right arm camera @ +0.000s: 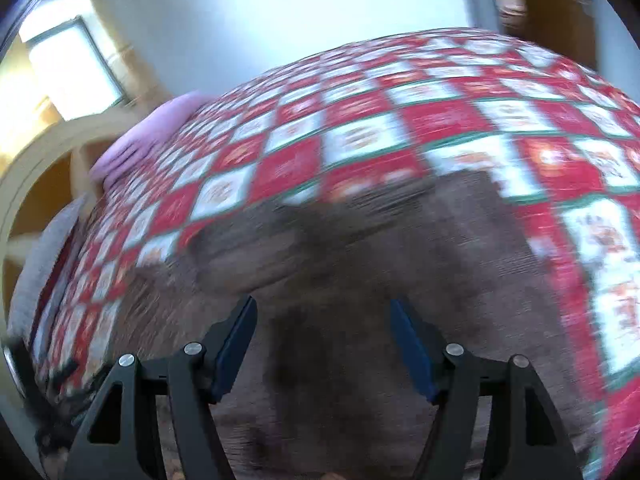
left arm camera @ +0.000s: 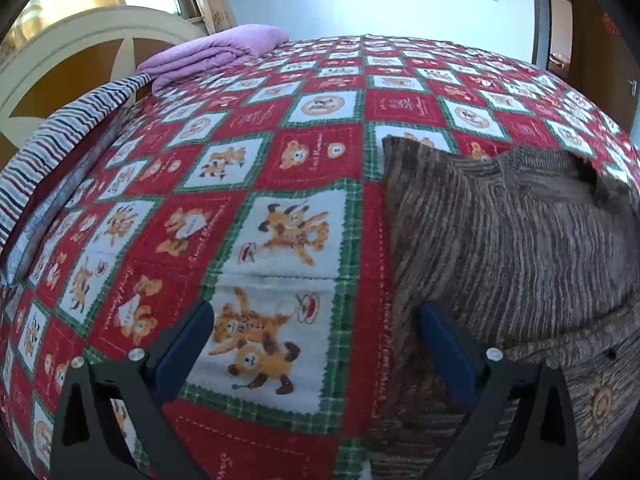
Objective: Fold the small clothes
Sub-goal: 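Smooth the folded sweater side with the right tool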
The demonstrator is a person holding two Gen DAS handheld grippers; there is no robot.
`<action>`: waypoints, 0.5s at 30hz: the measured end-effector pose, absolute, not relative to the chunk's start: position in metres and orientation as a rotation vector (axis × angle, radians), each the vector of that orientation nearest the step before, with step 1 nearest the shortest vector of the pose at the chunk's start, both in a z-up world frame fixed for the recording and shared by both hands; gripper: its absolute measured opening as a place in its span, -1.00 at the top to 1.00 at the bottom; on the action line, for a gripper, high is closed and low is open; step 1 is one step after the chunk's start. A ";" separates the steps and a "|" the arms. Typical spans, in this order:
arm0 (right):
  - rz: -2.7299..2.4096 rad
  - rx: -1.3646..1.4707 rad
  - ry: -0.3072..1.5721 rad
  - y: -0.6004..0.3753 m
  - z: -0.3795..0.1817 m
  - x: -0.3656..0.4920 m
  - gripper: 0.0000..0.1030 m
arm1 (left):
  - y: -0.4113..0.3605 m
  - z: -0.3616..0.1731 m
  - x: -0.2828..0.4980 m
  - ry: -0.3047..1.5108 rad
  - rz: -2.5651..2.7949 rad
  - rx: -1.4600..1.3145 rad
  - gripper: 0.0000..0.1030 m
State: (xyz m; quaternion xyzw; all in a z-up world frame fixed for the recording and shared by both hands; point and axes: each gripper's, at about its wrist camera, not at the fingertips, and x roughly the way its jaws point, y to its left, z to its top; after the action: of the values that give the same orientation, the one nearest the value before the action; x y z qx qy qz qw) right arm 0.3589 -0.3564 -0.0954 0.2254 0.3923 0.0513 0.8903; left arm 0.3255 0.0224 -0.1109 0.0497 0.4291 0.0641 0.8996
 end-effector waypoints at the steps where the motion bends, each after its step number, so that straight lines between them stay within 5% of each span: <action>1: 0.125 0.464 0.801 -0.358 -0.090 0.353 -0.35 | 0.022 -0.104 0.324 0.863 0.142 0.109 -1.00; 6: 0.334 0.271 0.817 -0.297 -0.074 0.323 -0.35 | 0.005 -0.080 0.329 0.789 0.137 0.122 -1.00; 15: 0.320 0.067 0.908 -0.251 -0.114 0.302 -0.34 | 0.012 -0.114 0.320 0.866 0.153 0.235 -1.00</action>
State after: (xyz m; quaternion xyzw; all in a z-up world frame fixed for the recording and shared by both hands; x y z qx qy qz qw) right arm 0.3024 -0.2513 -0.1139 0.0322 0.4365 0.1539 0.8858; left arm 0.3197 0.0118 -0.1144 0.1135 0.4180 0.0737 0.8983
